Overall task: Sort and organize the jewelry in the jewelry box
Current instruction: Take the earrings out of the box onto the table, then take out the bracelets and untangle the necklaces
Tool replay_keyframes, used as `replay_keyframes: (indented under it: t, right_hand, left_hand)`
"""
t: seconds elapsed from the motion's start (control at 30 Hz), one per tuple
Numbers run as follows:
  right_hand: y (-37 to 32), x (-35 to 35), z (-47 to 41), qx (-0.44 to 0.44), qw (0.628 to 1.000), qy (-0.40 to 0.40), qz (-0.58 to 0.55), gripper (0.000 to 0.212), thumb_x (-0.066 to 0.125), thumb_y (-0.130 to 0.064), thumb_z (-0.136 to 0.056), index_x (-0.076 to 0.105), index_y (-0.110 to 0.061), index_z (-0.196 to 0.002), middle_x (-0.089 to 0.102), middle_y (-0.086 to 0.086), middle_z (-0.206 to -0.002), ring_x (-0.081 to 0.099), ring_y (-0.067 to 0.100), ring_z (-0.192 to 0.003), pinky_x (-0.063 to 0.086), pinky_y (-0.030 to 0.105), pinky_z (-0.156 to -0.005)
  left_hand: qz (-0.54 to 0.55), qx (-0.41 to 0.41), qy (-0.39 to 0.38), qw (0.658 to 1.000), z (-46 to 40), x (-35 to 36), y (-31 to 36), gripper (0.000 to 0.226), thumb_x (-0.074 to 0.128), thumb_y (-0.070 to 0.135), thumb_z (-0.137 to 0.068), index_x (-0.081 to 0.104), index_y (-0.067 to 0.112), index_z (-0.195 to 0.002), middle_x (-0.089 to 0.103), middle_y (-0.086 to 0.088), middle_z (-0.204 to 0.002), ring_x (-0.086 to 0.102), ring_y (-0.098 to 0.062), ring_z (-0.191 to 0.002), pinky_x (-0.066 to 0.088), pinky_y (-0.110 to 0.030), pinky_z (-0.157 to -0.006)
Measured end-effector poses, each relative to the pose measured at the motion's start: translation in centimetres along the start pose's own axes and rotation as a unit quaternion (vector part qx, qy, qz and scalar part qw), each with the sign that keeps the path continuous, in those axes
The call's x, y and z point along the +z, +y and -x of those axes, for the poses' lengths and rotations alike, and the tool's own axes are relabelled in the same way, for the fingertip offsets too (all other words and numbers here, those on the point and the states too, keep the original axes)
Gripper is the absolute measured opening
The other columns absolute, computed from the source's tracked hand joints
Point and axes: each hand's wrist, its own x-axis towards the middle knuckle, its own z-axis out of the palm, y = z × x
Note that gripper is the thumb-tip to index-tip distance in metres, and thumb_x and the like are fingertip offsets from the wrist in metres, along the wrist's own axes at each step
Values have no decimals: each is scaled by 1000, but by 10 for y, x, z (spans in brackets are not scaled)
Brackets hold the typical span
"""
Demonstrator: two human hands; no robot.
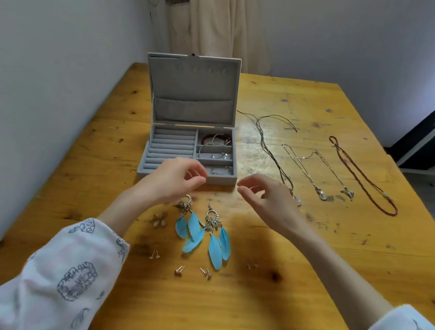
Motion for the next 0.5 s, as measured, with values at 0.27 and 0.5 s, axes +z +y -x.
replay_keyframes:
  t: [0.27, 0.5]
  right_hand:
    - [6, 9, -89, -5, 998, 29, 55, 17, 53, -17, -91, 68, -11, -98, 66, -1, -95, 54, 9, -83, 41, 20, -77]
    - [9, 21, -163, -31, 981, 13, 189, 24, 48, -21, -93, 70, -14, -97, 66, 9, -99, 53, 29, -98, 43, 42, -87]
  left_hand:
    - [-8, -2, 76, 997, -50, -5, -36, 23, 51, 18, -93, 61, 15, -113, 56, -3, -119, 48, -15, -113, 37, -24, -93]
    - [-140, -27, -48, 989, -81, 15, -63, 62, 24, 41, -99, -6, 15, -147, -11, -3, -156, -14, -15, -143, -8, -32, -116]
